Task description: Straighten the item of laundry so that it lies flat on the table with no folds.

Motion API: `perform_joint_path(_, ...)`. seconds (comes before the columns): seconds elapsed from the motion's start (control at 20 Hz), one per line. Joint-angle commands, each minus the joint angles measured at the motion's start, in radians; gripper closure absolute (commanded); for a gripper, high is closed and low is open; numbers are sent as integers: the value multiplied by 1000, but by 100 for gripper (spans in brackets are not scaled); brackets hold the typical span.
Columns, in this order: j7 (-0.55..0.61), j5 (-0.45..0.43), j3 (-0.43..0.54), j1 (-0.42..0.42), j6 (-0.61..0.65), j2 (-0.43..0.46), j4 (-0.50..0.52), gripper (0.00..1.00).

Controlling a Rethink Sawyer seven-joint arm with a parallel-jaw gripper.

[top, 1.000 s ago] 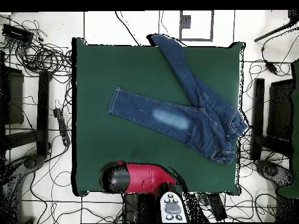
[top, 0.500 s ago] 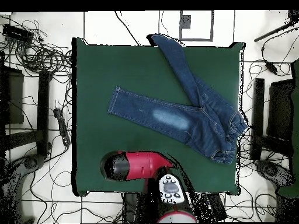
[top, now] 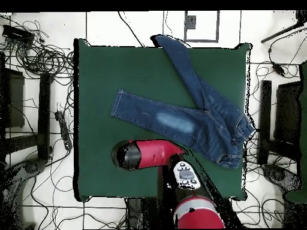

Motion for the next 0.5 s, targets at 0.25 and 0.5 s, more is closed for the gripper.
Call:
perform_joint_path(0.25, -219, -108, 215, -78, 218, 61, -225, 0)
perform_joint_path(0.5, -249, -144, 271, -120, 284, 77, -268, 0)
